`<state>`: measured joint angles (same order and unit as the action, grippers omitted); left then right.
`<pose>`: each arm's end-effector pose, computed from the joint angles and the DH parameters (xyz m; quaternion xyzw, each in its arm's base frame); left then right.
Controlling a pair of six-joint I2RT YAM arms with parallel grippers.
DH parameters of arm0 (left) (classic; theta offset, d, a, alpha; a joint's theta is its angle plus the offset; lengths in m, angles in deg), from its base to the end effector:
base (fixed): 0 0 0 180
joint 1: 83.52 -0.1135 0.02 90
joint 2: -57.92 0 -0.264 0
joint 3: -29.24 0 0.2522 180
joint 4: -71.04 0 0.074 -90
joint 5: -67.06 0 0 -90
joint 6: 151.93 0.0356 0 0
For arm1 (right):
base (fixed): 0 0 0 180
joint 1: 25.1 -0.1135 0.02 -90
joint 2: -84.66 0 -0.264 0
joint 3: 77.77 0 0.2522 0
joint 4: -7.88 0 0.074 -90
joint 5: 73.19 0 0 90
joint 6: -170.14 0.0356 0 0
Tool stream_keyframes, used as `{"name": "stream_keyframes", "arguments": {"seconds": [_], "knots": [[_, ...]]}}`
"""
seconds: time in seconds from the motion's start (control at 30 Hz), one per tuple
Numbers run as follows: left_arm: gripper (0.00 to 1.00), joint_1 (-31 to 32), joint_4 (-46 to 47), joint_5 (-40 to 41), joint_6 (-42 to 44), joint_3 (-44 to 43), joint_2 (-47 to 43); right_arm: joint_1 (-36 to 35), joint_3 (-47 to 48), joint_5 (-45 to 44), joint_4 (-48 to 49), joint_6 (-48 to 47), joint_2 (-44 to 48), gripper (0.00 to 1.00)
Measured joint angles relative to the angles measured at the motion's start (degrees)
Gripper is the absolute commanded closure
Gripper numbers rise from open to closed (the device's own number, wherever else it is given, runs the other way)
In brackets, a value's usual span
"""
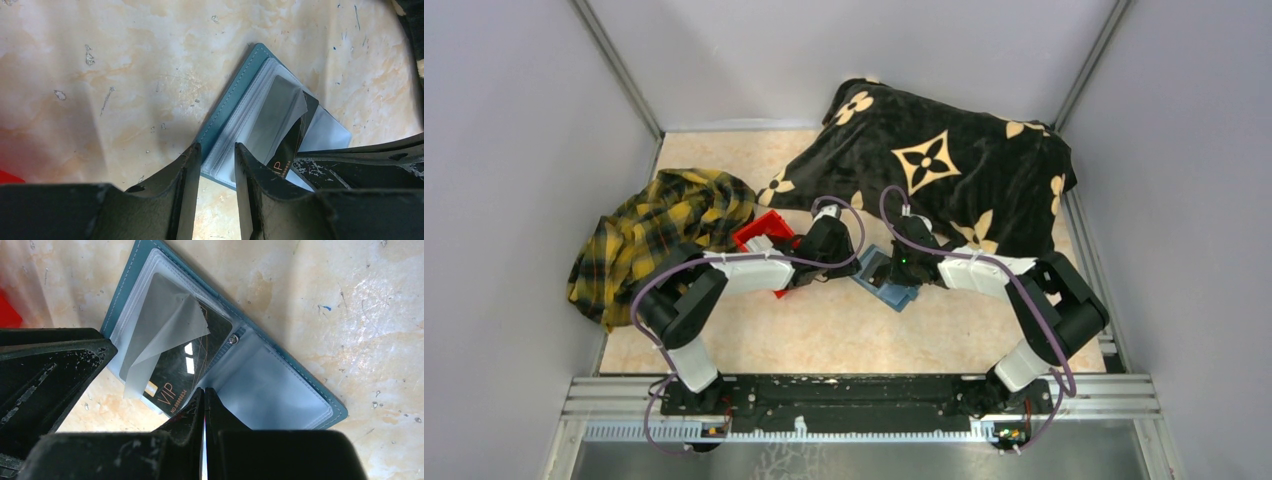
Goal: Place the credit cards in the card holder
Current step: Insert the credit card into the card holder.
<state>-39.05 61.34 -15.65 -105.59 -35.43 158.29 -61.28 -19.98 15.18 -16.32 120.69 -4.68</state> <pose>0.2523 -0.2413 0.1482 -0.0176 0.9235 -0.2211 0.3130 0.2375 0.1725 0.1549 0.0406 0.9547 0.1721 0.2393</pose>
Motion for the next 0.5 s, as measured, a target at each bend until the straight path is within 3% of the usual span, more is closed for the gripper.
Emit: {"name": "stream_keyframes", "arguments": {"seconds": [0.5], "knots": [[0.66,-0.9,4.2,-1.6,-0.7,3.2,-0.8,-0.6,3.1,0.0,-2.6,-0.1,-2.2,1.00]]}}
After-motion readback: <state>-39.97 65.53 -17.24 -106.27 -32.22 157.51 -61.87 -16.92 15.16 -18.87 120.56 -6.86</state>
